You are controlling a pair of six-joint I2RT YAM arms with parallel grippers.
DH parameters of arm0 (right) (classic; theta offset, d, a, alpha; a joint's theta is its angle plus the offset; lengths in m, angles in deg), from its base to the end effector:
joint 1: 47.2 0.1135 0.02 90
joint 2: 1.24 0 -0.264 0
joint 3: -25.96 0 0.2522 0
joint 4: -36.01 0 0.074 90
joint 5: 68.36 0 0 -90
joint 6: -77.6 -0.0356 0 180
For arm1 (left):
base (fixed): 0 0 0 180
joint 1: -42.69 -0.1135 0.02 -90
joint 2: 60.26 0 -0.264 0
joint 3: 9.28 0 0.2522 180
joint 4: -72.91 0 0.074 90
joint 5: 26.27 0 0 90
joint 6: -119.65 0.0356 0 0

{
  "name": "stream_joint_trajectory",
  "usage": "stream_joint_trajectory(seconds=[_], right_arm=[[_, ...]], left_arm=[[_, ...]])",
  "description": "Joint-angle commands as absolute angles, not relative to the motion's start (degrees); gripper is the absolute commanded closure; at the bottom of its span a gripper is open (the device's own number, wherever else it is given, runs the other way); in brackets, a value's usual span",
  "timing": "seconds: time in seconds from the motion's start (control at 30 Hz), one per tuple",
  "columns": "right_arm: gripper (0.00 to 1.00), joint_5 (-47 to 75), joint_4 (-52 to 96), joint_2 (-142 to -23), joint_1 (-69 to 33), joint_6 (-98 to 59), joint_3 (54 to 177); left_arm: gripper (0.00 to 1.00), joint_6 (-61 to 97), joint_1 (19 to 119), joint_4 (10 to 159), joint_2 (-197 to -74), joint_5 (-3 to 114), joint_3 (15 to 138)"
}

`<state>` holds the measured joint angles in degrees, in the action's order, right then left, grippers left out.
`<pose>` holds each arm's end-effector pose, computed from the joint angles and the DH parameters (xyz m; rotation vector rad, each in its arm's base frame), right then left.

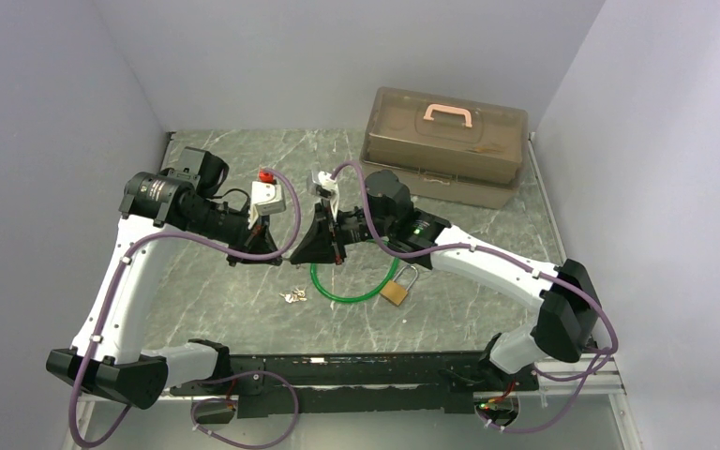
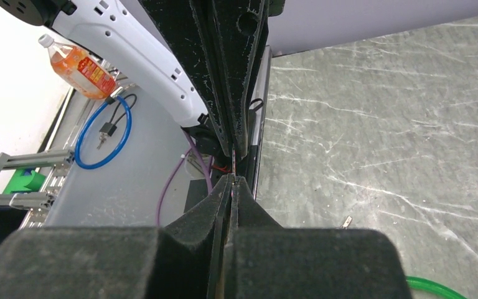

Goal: Unlock with the key

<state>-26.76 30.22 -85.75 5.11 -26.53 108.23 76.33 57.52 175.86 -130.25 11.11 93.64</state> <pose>0.1889 0.2880 0.3528 -1.2529 1.4712 1.5336 0.1610 -0.0719 0.4088 1.3952 1.9392 -1.0166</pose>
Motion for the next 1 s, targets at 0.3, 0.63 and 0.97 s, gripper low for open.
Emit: stream_joint_trajectory(seconds=[0.3,0.63,0.97], right_arm=[[1.00,-23.3,29.7,-79.1,0.5,-26.9,104.5],[1.00,1.8,22.8,-69.8,-9.0,-29.4,97.8],[1.00,25.9,17.5,-54.0,-9.9,-32.7,93.2]], left_arm=[[0.01,67.7,57.7,163.9,-128.2,15.6,92.0],[0.01,55.8,62.3,147.1,-135.3,17.2,85.3],[0.03,45.6,78.4,123.8,-149.7,25.8,78.6]])
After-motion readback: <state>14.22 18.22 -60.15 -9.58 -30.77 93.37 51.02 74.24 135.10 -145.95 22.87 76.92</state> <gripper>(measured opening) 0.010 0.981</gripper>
